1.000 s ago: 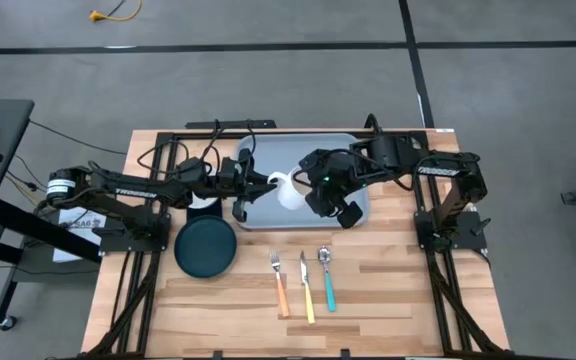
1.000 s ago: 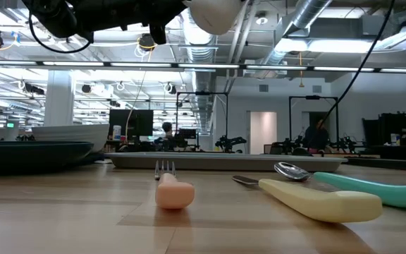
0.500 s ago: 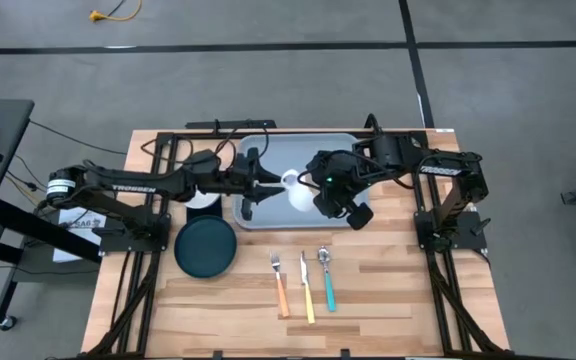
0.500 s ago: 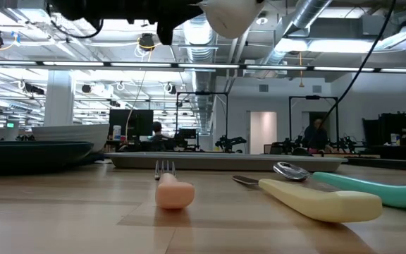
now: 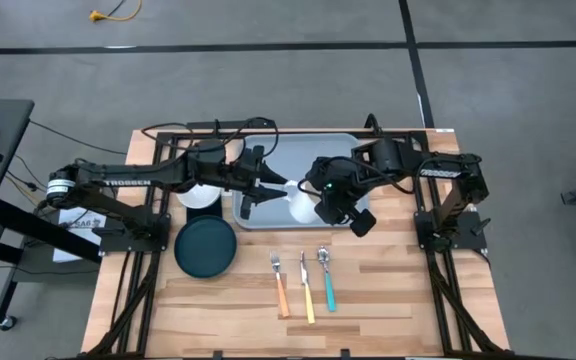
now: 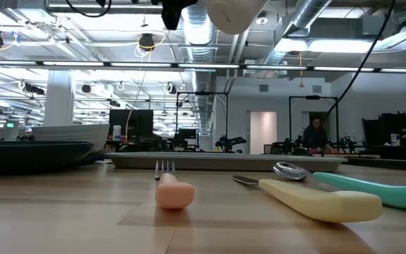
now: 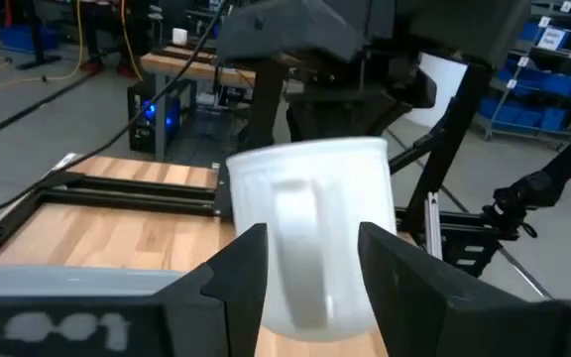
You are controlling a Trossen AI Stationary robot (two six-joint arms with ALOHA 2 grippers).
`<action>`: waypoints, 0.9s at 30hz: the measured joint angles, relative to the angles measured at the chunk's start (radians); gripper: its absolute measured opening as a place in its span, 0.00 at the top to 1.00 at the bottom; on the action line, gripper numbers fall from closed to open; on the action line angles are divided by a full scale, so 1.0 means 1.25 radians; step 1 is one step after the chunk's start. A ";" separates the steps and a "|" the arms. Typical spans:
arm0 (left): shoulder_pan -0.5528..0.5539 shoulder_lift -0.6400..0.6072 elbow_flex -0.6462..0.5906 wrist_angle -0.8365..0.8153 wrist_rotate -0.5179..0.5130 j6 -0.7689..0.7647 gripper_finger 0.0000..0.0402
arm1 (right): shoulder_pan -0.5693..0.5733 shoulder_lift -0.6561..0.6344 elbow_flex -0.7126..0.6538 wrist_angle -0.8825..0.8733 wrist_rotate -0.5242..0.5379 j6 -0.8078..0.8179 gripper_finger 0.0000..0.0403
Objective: Set up tray
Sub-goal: Put the white mug on the top left of the blue tray
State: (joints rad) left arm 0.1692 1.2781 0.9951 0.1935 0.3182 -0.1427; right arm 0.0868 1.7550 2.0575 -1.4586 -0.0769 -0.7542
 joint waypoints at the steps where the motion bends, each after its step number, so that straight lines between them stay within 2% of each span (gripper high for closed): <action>1: 0.000 0.000 0.004 -0.001 0.003 -0.002 0.63 | 0.005 0.000 0.000 0.000 0.000 -0.001 1.00; 17: 0.035 0.000 0.005 0.005 0.110 -0.123 0.63 | 0.019 0.001 0.000 0.028 -0.030 -0.035 1.00; 27: 0.052 0.000 0.013 -0.006 0.209 -0.154 0.64 | 0.009 0.025 0.001 0.049 -0.095 -0.059 1.00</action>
State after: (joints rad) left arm 0.2340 1.2779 1.0116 0.1856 0.5800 -0.3352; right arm 0.0982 1.7859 2.0587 -1.3977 -0.1950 -0.8275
